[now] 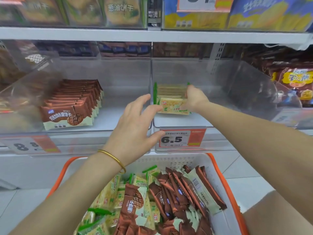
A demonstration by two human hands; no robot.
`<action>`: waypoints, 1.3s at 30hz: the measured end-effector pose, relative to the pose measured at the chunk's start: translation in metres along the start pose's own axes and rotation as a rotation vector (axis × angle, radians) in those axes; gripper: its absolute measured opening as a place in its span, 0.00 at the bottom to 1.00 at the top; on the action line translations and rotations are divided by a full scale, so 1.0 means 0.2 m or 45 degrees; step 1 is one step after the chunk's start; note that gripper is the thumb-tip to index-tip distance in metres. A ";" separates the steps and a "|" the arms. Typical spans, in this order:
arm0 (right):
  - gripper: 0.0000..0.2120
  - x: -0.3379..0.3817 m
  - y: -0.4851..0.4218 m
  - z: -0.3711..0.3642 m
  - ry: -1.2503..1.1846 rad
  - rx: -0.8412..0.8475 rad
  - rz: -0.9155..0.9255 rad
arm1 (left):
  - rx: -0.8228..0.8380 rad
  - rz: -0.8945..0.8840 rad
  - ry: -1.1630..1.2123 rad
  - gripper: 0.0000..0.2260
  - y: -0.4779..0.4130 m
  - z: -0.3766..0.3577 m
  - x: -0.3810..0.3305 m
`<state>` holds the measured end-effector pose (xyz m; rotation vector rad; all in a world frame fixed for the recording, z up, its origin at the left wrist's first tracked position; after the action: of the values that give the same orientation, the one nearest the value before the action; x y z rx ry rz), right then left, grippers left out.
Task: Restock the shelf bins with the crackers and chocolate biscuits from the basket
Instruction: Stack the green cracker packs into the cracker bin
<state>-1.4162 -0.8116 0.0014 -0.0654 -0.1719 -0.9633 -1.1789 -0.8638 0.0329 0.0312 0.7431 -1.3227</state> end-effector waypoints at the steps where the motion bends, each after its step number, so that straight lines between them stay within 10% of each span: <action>1: 0.34 0.01 -0.01 0.00 -0.005 0.002 -0.009 | -0.001 0.000 0.005 0.25 0.00 0.00 0.00; 17: 0.43 0.00 0.00 0.01 -0.221 0.036 -0.118 | 0.038 0.041 0.046 0.24 0.01 0.01 -0.02; 39: 0.28 0.01 0.16 0.21 -0.204 -0.136 -0.107 | -0.187 -0.089 0.071 0.18 0.13 0.05 -0.03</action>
<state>-1.3942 -0.7889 0.0440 -0.2358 -0.2721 -1.0509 -1.1513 -0.8562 0.0344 -0.0767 0.8943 -1.3348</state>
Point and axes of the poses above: each hand's wrist, its own y-axis away from the middle knuckle, its own z-axis out of the back of the hand, x = y × z, the point moved 4 cm from there along -y, towards the middle knuckle, and after that the axes turned 11 degrees about y, right-handed, at the moved point
